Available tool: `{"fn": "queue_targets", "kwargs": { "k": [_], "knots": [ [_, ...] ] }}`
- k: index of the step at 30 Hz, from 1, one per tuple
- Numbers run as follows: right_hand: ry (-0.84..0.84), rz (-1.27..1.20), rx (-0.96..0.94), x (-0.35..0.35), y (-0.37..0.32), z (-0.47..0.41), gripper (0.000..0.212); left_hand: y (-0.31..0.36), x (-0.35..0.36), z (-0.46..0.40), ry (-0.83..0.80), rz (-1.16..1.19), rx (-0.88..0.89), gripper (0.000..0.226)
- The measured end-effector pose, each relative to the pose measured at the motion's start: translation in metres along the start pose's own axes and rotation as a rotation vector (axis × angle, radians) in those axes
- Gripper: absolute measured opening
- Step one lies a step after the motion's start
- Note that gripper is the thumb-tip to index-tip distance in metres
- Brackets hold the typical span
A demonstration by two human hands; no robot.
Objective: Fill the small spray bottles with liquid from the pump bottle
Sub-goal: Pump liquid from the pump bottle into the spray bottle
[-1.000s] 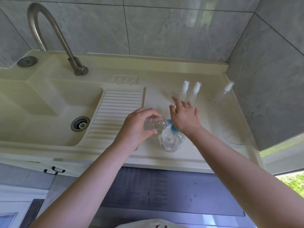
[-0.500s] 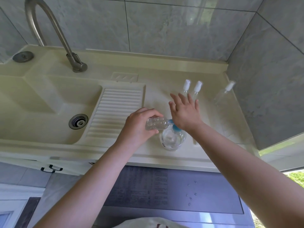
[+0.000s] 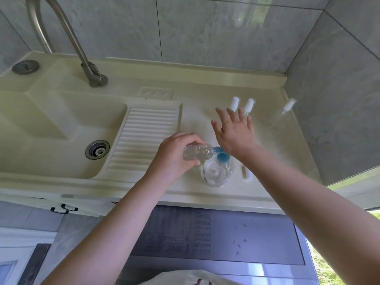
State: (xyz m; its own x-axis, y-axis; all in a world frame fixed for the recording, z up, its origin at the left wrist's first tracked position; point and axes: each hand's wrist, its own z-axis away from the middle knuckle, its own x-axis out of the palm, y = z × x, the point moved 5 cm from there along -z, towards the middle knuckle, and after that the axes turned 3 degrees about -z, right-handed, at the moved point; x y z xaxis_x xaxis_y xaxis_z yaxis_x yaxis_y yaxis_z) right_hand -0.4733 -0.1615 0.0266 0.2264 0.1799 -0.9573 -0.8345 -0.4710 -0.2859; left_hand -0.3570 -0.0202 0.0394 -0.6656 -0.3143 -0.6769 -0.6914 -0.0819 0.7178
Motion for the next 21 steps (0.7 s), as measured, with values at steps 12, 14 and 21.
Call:
{"fn": "queue_targets", "kwargs": {
  "k": [12, 14, 21],
  "knots": [
    [0.18, 0.045, -0.058, -0.012, -0.001, 0.005, 0.05, 0.0, -0.003, 0.001, 0.008, 0.006, -0.004, 0.049],
    [0.162, 0.026, -0.069, -0.008, -0.004, 0.008, 0.048, 0.0, -0.003, 0.001, 0.009, 0.006, -0.006, 0.05],
    [0.102, 0.106, -0.055, 0.0, 0.0, 0.002, 0.051, -0.001, -0.004, 0.0, 0.001, -0.027, -0.007, 0.05]
  ]
}}
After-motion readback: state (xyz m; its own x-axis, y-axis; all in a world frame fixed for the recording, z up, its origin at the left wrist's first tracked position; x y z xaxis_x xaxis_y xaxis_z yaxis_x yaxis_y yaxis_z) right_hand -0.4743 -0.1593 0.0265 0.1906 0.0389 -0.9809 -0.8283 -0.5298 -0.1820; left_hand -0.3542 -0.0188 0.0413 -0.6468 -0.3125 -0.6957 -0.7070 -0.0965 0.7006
